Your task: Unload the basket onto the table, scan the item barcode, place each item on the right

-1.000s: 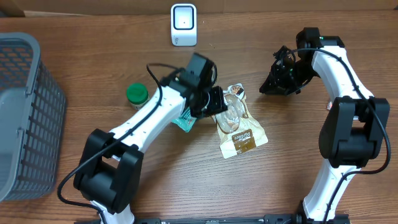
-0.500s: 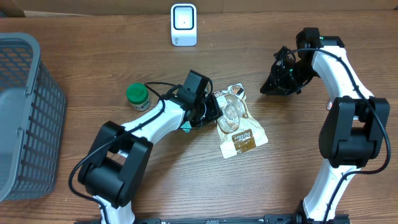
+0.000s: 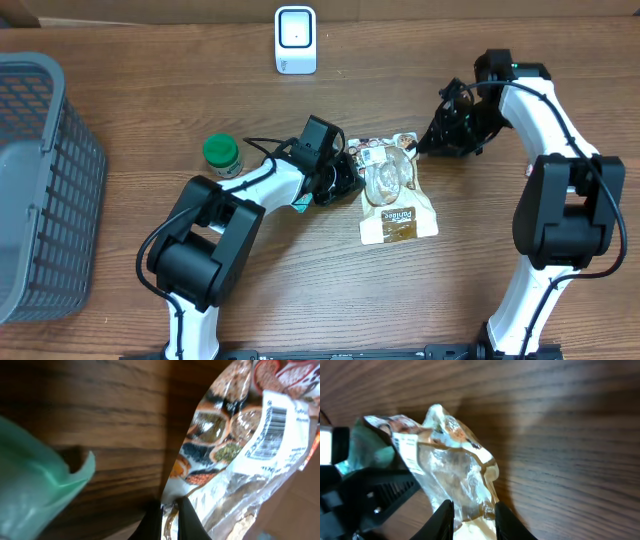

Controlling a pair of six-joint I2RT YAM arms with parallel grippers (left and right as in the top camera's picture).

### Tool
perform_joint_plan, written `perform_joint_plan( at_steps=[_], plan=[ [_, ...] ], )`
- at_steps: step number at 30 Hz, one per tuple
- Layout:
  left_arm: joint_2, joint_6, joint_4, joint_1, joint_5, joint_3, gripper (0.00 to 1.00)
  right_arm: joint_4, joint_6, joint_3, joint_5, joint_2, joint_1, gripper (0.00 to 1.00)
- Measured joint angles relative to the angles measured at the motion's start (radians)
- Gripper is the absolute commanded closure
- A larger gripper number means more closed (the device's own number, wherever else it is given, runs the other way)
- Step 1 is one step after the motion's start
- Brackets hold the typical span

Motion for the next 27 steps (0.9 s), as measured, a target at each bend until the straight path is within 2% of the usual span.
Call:
perform_joint_plan(
  at_steps=[5, 11, 16, 21, 27],
  plan=[
    [-0.008, 0.045, -0.018, 0.002, 0.009, 0.000, 0.96, 0.037, -0.002, -0.061, 0.001, 0.000, 0.000, 0.75],
    [-0.116, 0.159, -0.060, -0.001, -0.114, -0.018, 0.96, 0.049, -0.002, -0.065, 0.001, 0.000, 0.000, 0.75],
    [-0.210, 0.276, 0.011, -0.008, -0.161, -0.017, 0.96, 0.050, -0.002, -0.065, 0.001, 0.000, 0.000, 0.75],
    [-0.169, 0.392, 0.131, -0.061, -0.206, -0.017, 0.96, 0.051, -0.002, -0.065, 0.001, 0.000, 0.000, 0.76],
    [-0.092, 0.439, 0.147, -0.138, -0.341, -0.017, 0.96, 0.050, -0.003, -0.065, 0.002, 0.000, 0.000, 0.76]
  ],
)
